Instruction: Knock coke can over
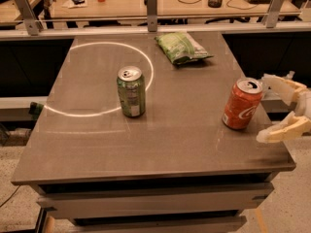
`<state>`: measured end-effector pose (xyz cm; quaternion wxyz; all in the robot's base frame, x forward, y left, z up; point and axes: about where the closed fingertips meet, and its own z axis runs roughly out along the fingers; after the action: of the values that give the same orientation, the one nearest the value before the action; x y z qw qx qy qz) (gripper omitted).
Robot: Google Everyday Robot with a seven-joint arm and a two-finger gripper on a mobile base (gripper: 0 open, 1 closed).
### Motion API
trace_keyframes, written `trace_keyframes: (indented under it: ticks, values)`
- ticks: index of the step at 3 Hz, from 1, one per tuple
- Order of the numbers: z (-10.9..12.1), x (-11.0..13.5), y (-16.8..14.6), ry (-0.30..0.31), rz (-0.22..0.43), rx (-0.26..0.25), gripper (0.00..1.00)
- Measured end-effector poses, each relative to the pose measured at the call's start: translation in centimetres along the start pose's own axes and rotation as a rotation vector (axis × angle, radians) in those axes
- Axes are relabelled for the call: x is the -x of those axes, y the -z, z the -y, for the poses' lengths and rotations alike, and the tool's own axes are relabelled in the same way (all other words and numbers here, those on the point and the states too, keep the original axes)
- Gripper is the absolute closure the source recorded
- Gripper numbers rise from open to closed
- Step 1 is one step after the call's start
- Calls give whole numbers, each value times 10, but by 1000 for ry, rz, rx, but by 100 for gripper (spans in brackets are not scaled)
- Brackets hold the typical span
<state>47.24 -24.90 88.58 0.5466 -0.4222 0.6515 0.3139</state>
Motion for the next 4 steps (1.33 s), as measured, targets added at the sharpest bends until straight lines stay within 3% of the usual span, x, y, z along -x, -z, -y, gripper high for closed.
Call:
trace_keyframes:
  ticks: [2,4]
  values:
    - [-5,-9,-31,-23,43,105,0]
    - [-6,-8,-50,-22,55,155,41]
